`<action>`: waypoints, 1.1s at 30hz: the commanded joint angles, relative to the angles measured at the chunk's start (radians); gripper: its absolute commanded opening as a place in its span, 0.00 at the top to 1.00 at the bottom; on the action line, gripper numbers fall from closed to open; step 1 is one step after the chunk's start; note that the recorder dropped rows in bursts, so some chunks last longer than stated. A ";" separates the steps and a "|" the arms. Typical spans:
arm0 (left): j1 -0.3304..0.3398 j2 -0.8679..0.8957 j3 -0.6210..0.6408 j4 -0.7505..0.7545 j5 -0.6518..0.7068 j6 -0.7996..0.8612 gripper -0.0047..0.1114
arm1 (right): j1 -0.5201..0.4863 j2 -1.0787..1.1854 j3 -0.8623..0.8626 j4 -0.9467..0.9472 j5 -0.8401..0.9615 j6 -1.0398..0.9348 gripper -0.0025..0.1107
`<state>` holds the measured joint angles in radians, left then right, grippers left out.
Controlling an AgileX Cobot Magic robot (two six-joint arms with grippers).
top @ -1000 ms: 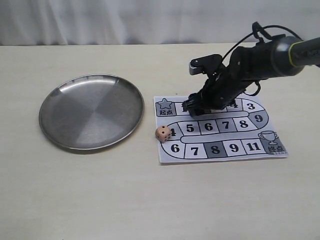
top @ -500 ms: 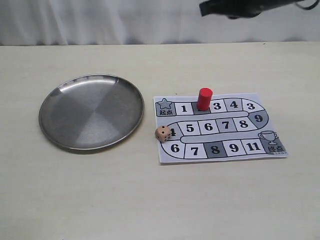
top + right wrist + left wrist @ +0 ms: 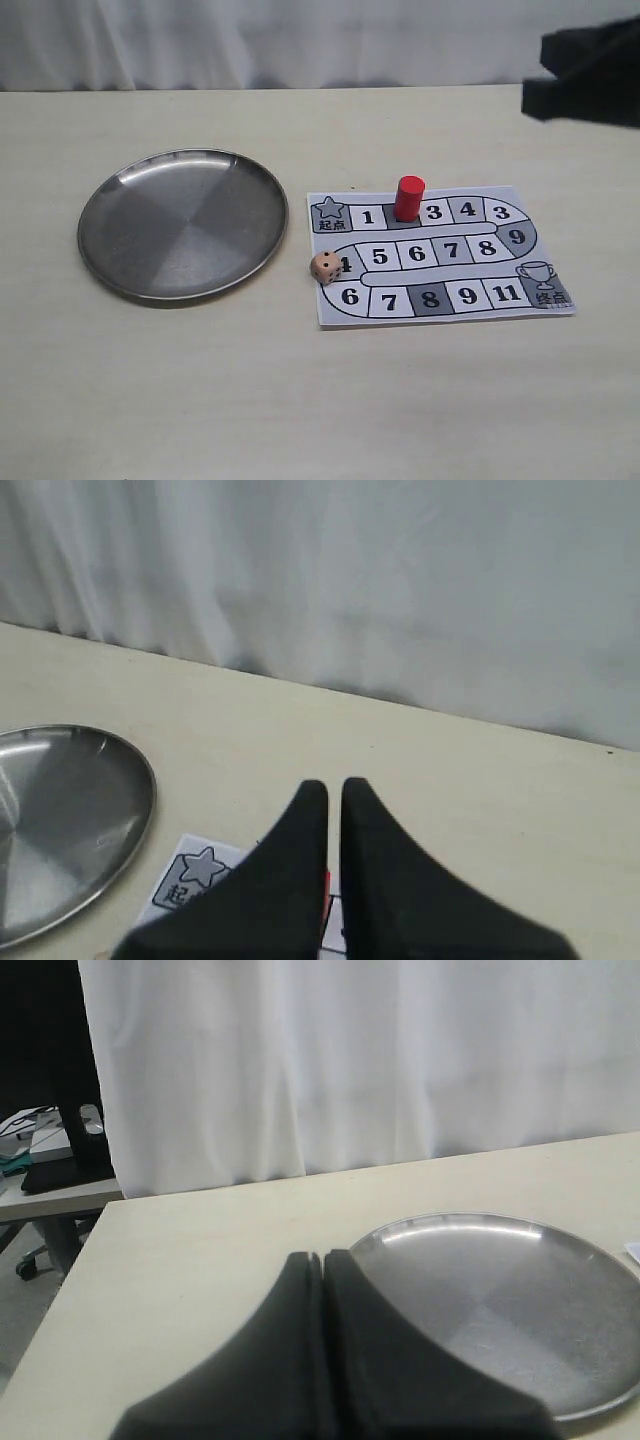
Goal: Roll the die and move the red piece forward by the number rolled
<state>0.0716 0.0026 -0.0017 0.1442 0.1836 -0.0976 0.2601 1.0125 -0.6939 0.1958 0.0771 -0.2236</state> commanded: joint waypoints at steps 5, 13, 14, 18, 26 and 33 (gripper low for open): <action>0.003 -0.003 0.002 0.000 -0.010 -0.001 0.96 | -0.001 -0.362 0.403 0.158 -0.189 0.004 0.94; 0.003 -0.003 0.002 0.000 -0.010 -0.001 0.96 | -0.001 -0.584 0.631 0.155 -0.213 -0.007 0.94; 0.003 -0.003 0.002 0.000 -0.010 -0.001 0.96 | -0.001 -0.606 0.651 0.155 -0.223 -0.007 0.94; 0.003 -0.003 0.002 0.000 -0.010 -0.001 0.96 | -0.001 -0.673 0.694 0.155 -0.235 -0.007 0.94; 0.003 -0.003 0.002 0.000 -0.010 -0.001 0.96 | -0.001 -0.732 0.694 -0.077 -0.205 0.131 0.94; 0.003 -0.003 0.002 0.000 -0.010 -0.001 0.96 | -0.001 -0.748 0.694 -0.118 -0.203 0.214 0.94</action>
<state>0.0716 0.0026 -0.0017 0.1442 0.1836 -0.0976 0.2601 0.2712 -0.0037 0.0957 -0.1331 -0.0259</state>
